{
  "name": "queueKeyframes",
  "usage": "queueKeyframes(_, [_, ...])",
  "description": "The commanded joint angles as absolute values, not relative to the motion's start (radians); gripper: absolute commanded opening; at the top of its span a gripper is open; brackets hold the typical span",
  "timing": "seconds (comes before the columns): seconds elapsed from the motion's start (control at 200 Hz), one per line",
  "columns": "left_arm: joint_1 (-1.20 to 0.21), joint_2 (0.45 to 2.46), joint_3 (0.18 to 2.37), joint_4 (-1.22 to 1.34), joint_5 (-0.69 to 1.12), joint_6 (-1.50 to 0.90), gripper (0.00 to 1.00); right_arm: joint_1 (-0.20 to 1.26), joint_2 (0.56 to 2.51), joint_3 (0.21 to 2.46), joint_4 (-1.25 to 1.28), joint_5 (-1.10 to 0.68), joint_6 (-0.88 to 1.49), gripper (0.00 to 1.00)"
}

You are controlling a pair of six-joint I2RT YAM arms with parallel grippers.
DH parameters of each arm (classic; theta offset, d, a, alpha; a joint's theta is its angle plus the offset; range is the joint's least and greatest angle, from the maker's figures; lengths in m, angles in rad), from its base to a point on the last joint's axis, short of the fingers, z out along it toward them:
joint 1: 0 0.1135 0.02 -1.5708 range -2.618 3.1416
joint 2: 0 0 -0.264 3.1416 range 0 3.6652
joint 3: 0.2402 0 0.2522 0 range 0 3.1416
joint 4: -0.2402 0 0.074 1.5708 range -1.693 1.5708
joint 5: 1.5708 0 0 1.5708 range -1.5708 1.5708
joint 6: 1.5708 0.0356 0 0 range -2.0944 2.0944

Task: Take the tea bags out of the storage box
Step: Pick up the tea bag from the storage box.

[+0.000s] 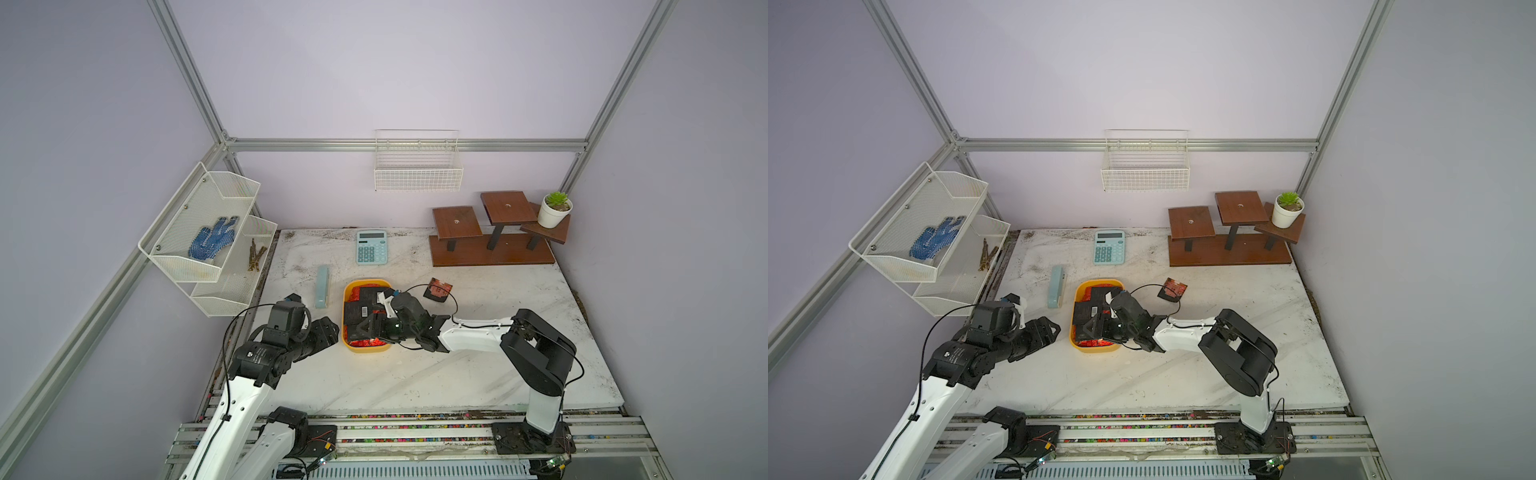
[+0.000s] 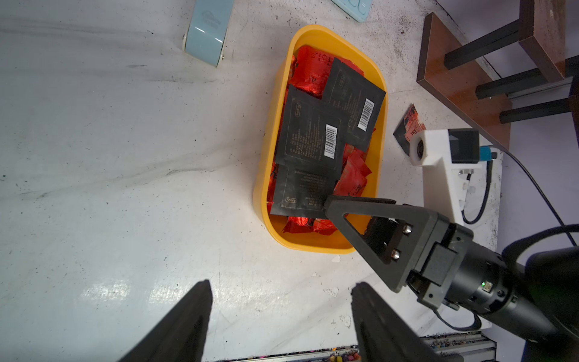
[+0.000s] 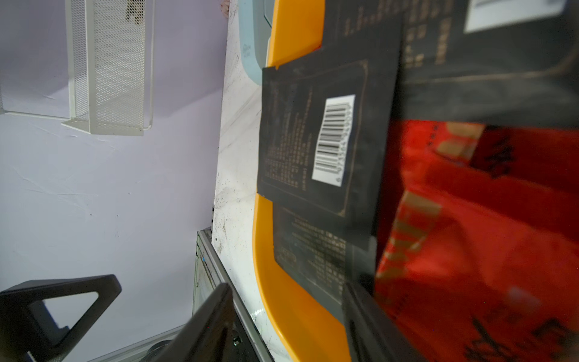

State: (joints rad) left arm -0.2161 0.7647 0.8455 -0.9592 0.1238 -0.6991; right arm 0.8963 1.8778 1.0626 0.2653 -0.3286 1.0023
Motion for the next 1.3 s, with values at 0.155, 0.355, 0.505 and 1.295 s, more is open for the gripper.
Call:
queueKeyframes(0.155, [-0.213,0.766,0.838,-0.935,0.137,-0.712,0.74,0.875,1.882,1.041,0.353,-0.331,1.038,0.60])
queueKeyframes(0.355, [-0.212,0.766,0.836,-0.931,0.141,-0.713,0.74,0.865,1.903,1.052,0.393,-0.345,1.058,0.57])
queueKeyframes(0.505, [-0.212,0.763,0.834,-0.931,0.143,-0.712,0.74,0.856,1.926,1.062,0.421,-0.353,1.085,0.53])
queueKeyframes(1.295, [-0.212,0.777,0.809,-0.897,0.175,-0.717,0.74,0.840,1.932,1.038,0.453,-0.358,1.121,0.53])
